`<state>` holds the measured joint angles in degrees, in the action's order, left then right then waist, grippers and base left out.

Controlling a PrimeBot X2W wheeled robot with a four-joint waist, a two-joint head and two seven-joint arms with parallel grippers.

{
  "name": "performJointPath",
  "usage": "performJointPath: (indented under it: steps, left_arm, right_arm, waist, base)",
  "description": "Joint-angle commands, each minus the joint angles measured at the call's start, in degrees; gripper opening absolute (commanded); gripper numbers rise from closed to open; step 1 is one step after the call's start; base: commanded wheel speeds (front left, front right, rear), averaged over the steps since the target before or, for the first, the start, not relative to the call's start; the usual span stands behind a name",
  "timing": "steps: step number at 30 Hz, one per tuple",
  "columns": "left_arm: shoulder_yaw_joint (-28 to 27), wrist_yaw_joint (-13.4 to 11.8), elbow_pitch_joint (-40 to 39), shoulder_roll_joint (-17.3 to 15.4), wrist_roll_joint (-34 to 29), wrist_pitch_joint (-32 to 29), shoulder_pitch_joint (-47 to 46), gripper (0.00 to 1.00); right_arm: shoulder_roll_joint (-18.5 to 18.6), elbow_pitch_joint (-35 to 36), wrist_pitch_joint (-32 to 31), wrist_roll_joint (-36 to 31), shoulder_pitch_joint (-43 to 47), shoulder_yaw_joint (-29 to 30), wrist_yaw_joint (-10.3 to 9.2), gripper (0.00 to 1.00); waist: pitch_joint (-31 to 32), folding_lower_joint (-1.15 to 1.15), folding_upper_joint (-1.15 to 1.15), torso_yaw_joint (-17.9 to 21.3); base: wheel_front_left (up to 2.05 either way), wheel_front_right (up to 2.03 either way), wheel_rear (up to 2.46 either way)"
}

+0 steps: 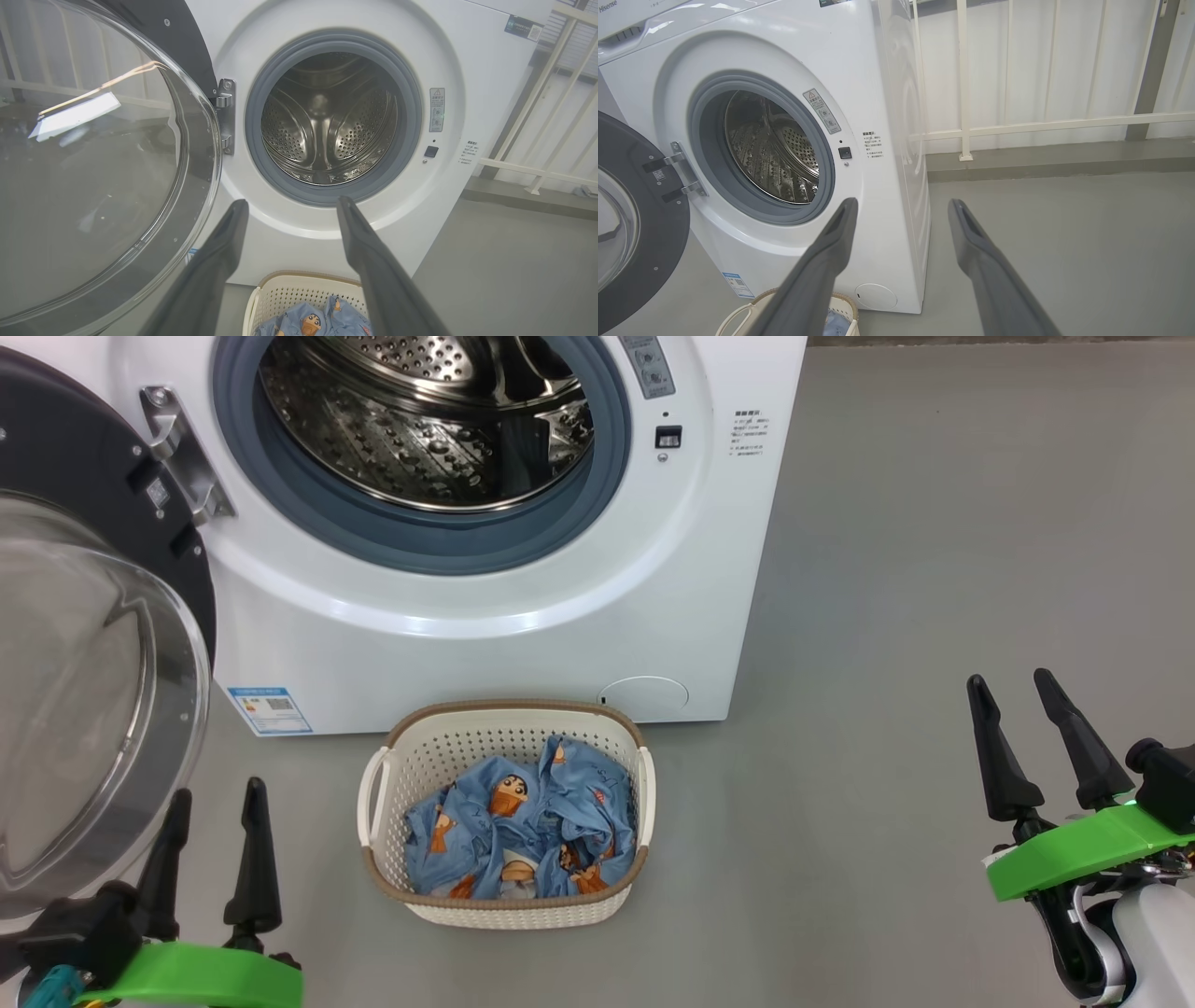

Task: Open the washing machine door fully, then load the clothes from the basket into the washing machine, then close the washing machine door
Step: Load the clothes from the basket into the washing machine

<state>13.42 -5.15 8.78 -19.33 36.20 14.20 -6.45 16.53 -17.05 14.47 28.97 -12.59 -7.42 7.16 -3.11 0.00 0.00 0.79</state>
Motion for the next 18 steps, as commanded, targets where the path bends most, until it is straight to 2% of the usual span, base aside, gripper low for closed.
performJointPath:
  steps: [1, 18]
  left_arm:
    - [-1.97, -0.34, -1.52, -1.97, -0.35, 0.48, -1.46, 1.0]
    - [-1.49, -1.08, -1.92, -2.33, -0.3, 0.18, -1.59, 1.0]
  right_arm:
    - [0.8, 1.47, 0.52, -0.33, -1.33, -0.79, 0.33, 1.0]
    - [0.75, 1.57, 0.52, -0.39, -1.46, -0.61, 0.33, 1.0]
  waist:
    - [0.03, 0.0, 0.0, 0.01]
    - [-0.15, 0.0, 0.0, -0.08]
  base:
    - [0.0, 0.0, 0.0]
    - [0.01, -0.01, 0.0]
